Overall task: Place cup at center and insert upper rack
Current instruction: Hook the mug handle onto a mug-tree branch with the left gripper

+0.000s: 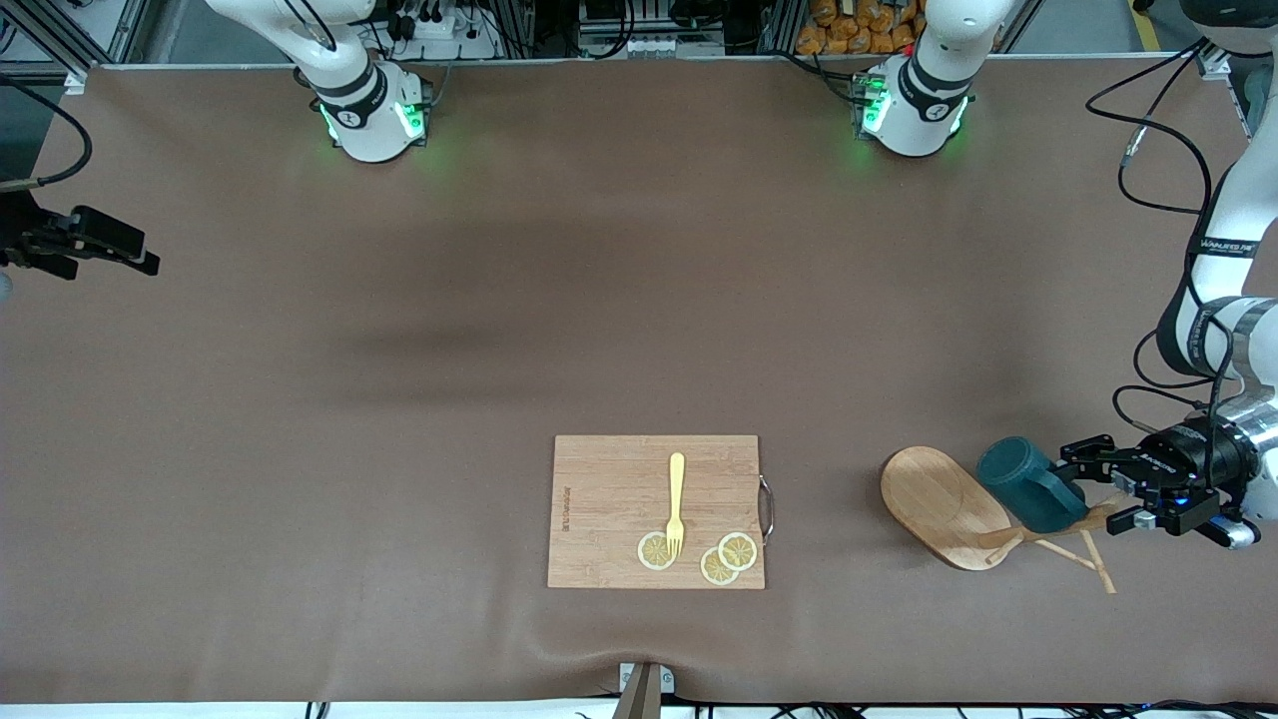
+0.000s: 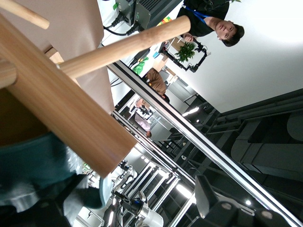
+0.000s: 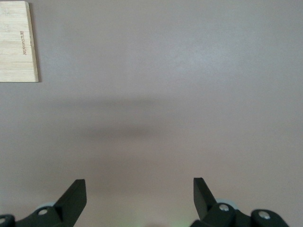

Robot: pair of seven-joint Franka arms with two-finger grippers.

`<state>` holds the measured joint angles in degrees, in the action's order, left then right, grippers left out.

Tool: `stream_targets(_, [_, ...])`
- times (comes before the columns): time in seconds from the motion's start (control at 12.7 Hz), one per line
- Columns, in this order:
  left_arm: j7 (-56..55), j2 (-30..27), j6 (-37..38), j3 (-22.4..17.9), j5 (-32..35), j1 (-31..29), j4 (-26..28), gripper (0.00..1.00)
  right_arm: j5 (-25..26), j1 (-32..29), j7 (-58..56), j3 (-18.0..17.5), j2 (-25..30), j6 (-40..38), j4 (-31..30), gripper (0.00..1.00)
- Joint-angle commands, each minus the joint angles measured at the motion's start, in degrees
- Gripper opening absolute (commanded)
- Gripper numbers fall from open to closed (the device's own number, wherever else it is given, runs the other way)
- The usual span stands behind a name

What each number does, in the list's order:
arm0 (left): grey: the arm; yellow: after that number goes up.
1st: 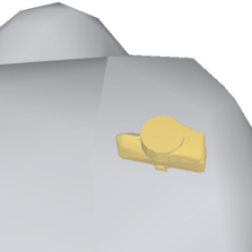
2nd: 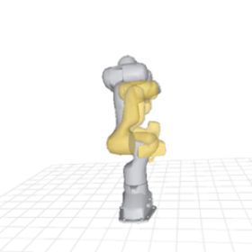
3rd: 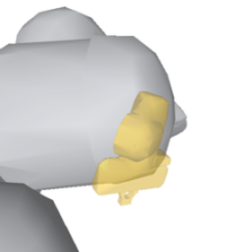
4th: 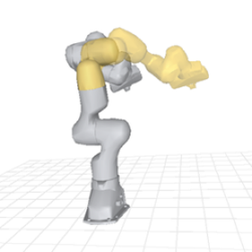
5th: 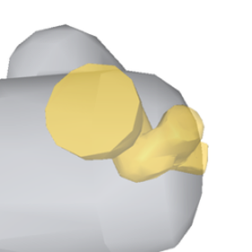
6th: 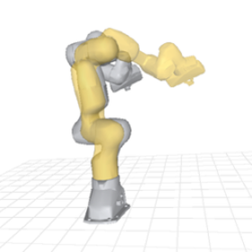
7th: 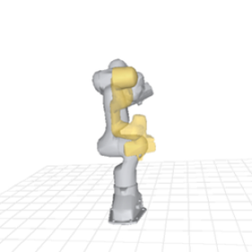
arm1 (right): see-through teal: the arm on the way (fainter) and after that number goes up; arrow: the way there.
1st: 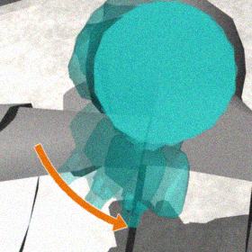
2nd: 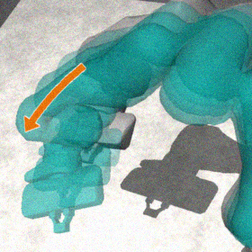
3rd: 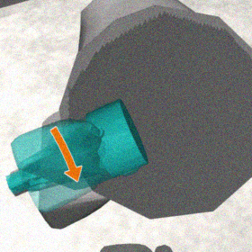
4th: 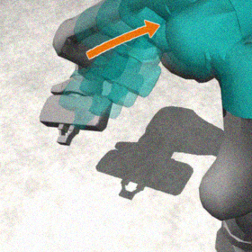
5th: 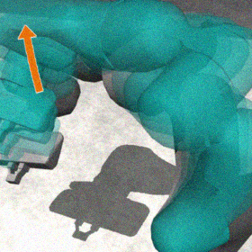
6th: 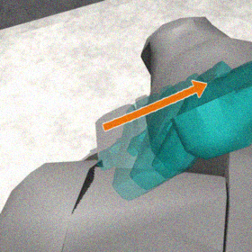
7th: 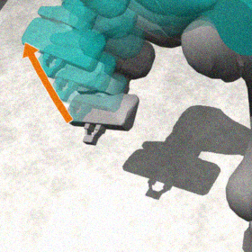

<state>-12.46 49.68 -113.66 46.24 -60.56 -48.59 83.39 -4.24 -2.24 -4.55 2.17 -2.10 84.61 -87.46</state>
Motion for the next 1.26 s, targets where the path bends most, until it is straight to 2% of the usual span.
stream_targets(0.0, [0.9,0.2,1.2,-1.2,0.2,-0.6,0.5,1.0,1.1,1.1,0.5,0.4,-0.6,-0.6,1.0,1.0])
stream_targets(1.03, [1.4,0.1,1.2,-1.3,0.6,1.8,-1.8,1.0,1.3,1.1,0.6,0.4,-0.6,-0.6,1.1,1.0])
stream_targets(1.18, [3.0,0.1,1.2,-3.2,1.1,1.9,-1.8,1.0,1.3,1.1,0.6,0.4,-0.6,-0.6,1.1,1.0])
